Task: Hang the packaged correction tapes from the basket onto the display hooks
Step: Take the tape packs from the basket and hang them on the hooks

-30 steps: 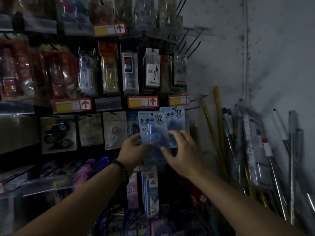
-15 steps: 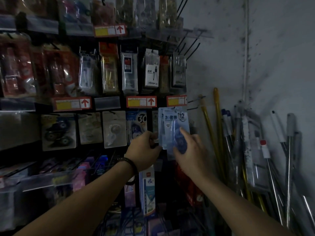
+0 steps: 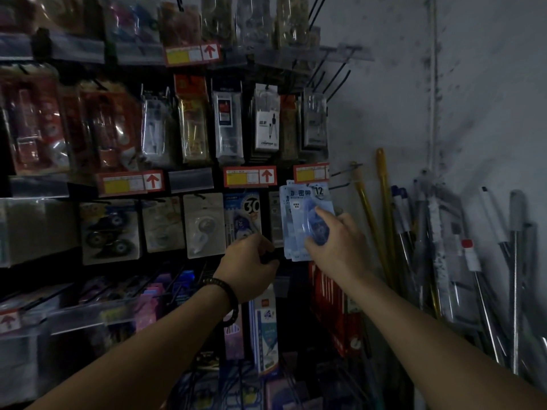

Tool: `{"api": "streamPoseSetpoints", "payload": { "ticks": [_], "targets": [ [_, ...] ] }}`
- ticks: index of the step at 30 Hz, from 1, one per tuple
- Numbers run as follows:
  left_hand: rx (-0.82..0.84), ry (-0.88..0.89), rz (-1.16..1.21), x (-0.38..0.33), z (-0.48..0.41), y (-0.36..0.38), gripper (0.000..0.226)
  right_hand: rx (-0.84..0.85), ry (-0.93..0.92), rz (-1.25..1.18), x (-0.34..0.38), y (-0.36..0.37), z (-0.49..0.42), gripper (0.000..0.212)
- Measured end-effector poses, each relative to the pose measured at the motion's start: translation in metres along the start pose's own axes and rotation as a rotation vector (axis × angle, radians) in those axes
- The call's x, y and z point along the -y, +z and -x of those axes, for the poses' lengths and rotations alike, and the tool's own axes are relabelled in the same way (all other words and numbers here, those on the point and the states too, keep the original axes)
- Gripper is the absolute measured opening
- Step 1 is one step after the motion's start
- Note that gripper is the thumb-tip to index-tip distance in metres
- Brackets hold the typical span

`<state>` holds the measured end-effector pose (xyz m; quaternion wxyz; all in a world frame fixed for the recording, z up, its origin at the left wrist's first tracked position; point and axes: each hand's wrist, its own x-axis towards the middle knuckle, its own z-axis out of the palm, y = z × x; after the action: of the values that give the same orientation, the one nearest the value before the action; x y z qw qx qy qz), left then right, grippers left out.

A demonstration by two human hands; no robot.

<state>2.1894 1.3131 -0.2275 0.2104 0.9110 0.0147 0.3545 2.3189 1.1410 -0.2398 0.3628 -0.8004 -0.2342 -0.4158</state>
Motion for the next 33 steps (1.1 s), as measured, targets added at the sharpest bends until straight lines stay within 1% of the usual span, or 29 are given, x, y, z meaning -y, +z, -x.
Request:
{"api": "streamPoseSetpoints", "payload": {
  "ticks": [2,5,7,11,13,16,18,21,25,27,30,32,33],
  "targets": [
    [-0.002,0.020,0.001,-0.002,0.000,0.001,0.026,0.017,0.003,0.037,0.000,-0.001,-0.006,0.069],
    [-0.010,0.051,-0.003,-0.003,0.000,0.001,0.021,0.098,0.026,0.066,0.002,0.002,-0.011,0.072],
    [0.005,0.065,-0.018,-0.003,0.002,0.001,0.020,0.131,0.038,0.064,0.003,0.007,-0.013,0.070],
    [0.021,0.061,-0.033,0.003,0.011,0.000,0.023,0.203,0.059,0.063,0.009,0.018,-0.018,0.052],
    [0.021,0.046,-0.032,0.007,0.018,-0.002,0.024,0.252,0.073,0.046,0.013,0.021,-0.015,0.046],
    [0.041,0.031,-0.053,0.017,0.036,-0.008,0.021,0.272,0.079,0.057,0.019,0.022,0.000,0.054],
    [0.075,0.014,-0.064,0.026,0.056,-0.013,0.016,0.279,0.072,0.068,0.025,0.020,0.020,0.052],
    [0.124,-0.031,-0.101,0.042,0.095,-0.018,0.015,0.349,0.031,0.066,0.043,0.009,0.060,0.050],
    [0.244,-0.100,-0.225,0.061,0.162,-0.026,0.023,0.484,-0.061,0.027,0.071,0.005,0.124,0.036],
    [0.293,-0.135,-0.297,0.075,0.199,-0.027,0.021,0.575,-0.093,0.000,0.081,0.008,0.160,0.038],
    [0.344,-0.188,-0.390,0.097,0.257,-0.027,0.021,0.849,-0.179,0.029,0.093,0.019,0.222,0.051],
    [0.382,-0.198,-0.420,0.116,0.296,-0.023,0.025,1.001,-0.264,0.046,0.098,0.031,0.269,0.049],
    [0.410,-0.220,-0.420,0.126,0.317,-0.019,0.025,1.057,-0.277,0.047,0.100,0.036,0.294,0.048]
  ]
}}
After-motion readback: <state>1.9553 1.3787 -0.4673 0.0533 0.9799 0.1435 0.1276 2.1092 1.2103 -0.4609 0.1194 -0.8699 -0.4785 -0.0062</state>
